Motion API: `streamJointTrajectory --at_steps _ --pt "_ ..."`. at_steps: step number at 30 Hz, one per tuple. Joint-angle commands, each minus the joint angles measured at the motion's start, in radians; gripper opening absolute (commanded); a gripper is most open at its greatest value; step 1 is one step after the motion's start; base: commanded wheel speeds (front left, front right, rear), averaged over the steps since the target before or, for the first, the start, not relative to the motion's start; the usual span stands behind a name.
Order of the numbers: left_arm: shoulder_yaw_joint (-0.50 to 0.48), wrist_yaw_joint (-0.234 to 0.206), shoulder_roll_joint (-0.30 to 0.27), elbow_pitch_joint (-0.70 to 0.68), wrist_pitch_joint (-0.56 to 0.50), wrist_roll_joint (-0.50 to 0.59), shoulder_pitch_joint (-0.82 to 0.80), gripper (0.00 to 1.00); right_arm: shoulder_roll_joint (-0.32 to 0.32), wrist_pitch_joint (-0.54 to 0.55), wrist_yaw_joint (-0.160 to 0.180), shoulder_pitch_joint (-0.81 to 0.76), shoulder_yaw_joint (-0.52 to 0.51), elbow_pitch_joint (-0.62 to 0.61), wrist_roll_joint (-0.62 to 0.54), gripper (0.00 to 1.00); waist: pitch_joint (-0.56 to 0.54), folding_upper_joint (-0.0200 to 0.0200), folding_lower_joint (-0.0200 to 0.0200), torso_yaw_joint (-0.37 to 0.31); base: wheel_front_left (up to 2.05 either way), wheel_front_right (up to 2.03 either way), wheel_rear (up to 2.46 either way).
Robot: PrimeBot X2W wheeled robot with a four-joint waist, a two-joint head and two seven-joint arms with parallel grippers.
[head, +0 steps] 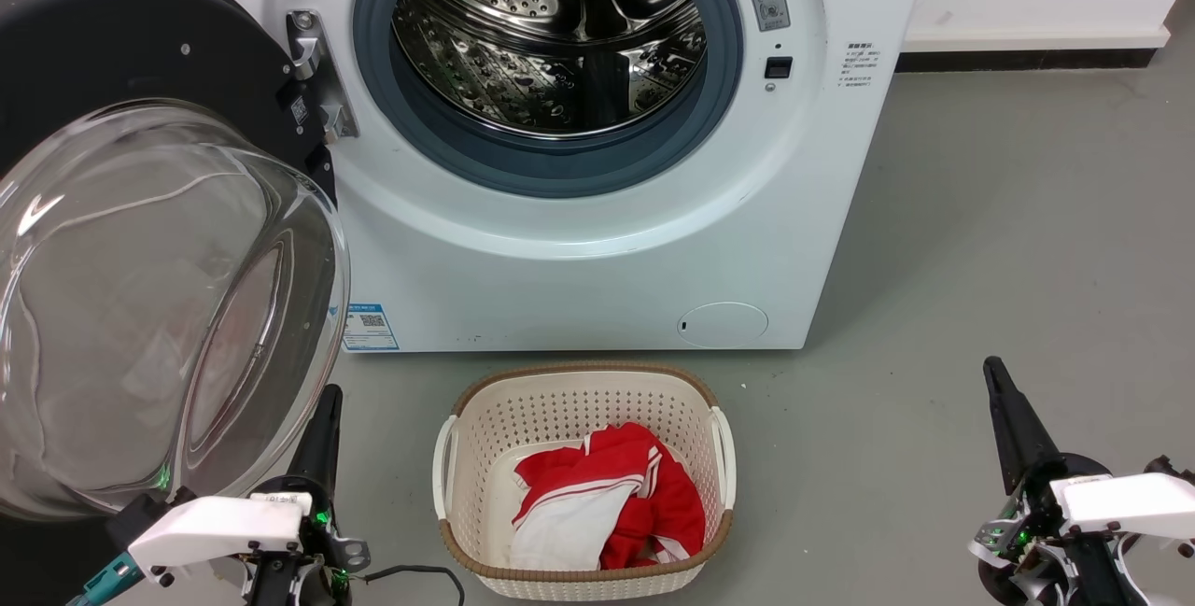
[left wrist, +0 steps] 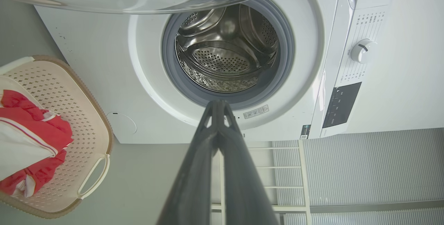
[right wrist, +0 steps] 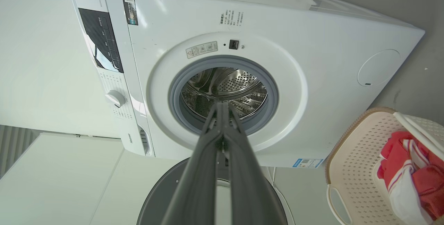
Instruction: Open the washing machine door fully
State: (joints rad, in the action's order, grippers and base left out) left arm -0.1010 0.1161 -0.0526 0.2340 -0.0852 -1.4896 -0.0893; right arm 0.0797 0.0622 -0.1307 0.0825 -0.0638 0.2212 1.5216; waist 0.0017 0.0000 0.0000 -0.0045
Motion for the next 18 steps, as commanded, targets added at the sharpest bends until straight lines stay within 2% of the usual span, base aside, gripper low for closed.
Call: streamJointTrajectory --at_steps 1,14,18 --pt "-0.004 0.009 0.001 0.002 -0.006 -0.019 -0.019 0.00 0.000 0.004 0.000 0.017 -0.004 0.002 0.020 0.00 0.000 0.0000 0.0000 0.000 0.00 0.00 0.00" --pt "-0.016 0.018 0.003 0.013 -0.033 -0.125 -0.024 0.00 -0.004 0.025 0.000 0.029 -0.015 0.024 0.123 0.00 0.001 0.0000 0.0000 0.004 0.00 0.00 0.00" --pt "-0.016 0.018 0.003 0.013 -0.033 -0.124 -0.024 0.00 -0.005 0.026 0.000 0.029 -0.016 0.024 0.121 0.00 0.001 0.0000 0.0000 0.005 0.00 0.00 0.00"
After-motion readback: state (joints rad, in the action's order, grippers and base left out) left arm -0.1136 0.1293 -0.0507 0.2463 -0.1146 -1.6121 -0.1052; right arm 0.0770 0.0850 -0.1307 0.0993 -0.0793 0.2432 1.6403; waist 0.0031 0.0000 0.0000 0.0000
